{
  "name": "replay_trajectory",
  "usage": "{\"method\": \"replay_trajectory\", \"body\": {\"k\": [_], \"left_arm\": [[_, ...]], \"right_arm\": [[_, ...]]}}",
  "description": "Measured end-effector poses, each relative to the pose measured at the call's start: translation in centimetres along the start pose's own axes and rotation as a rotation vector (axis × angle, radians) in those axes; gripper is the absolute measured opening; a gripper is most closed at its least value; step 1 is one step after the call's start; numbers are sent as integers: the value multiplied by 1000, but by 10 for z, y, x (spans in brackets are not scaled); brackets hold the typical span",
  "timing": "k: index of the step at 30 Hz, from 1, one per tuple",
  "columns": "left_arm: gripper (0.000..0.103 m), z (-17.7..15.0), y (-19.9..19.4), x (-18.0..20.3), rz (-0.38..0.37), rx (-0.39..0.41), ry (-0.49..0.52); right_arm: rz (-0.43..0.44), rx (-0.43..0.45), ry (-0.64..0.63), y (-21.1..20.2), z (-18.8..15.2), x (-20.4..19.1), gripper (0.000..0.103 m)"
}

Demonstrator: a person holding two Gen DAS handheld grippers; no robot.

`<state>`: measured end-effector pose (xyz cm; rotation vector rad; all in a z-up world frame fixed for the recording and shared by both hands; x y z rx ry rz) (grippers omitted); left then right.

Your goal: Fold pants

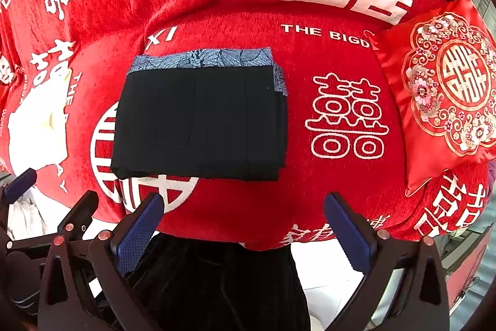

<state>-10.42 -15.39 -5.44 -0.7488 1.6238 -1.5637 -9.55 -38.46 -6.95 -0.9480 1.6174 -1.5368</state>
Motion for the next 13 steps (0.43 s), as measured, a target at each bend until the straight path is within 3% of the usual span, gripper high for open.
{"method": "replay_trajectory", "body": {"k": [13], "left_arm": [[102,-2,2,1,-29,-3,-19]], "right_arm": [[-4,-6,10,3,-3,0,103]]}}
Point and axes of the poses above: each gripper's, at about its wrist camera, not at the fingertips, and y roughly the way its jaws point, x to its right, z to its top, the point moved 10 cm from there along y, roughly the way its jaws point, and after that the axes turned 9 degrees about -x, right-handed, at the moved point
